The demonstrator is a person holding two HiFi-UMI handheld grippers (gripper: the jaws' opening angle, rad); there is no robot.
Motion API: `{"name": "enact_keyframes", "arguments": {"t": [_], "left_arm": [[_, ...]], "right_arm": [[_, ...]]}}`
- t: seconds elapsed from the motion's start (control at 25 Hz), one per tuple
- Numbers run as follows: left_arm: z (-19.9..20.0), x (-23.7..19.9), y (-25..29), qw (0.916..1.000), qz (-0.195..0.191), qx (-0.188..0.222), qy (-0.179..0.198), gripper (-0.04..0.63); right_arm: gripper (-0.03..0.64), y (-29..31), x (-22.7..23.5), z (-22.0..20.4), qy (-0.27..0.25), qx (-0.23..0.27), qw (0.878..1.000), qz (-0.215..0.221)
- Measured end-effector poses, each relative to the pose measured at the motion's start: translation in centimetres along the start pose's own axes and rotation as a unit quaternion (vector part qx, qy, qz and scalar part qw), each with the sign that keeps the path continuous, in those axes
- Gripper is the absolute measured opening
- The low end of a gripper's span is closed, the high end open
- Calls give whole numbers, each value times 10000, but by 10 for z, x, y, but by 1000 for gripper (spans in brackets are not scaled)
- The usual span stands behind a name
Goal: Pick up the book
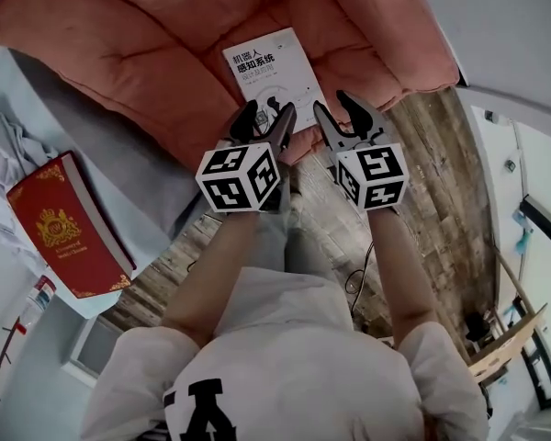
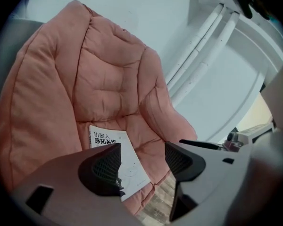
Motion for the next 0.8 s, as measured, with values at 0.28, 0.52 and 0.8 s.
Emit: {"name": "enact_keyframes", "arguments": {"t": [0.28,0.52,0.8], "left_arm": [[-16,-19,27,9989,226,-347,-236,331],[-23,-26,50,9972,252,-540,-442,333],[-31,-46,70,9897,790,-692,-975,348]], "right_arm": [[192,35,17,-23,107,-369,9992,-117],[196,56,29,-41,229,-670,9974,-162],[209,75,38,-62,489,-916,9944,-203]]}}
Point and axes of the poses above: the fingertips, and each gripper's own axes: y forward along the fingers, x to its right, z out of its top, the point moved 8 cm from there along -y, backward along the fingers, and after that the axes turned 11 degrees about y, right-handed, at the moved point
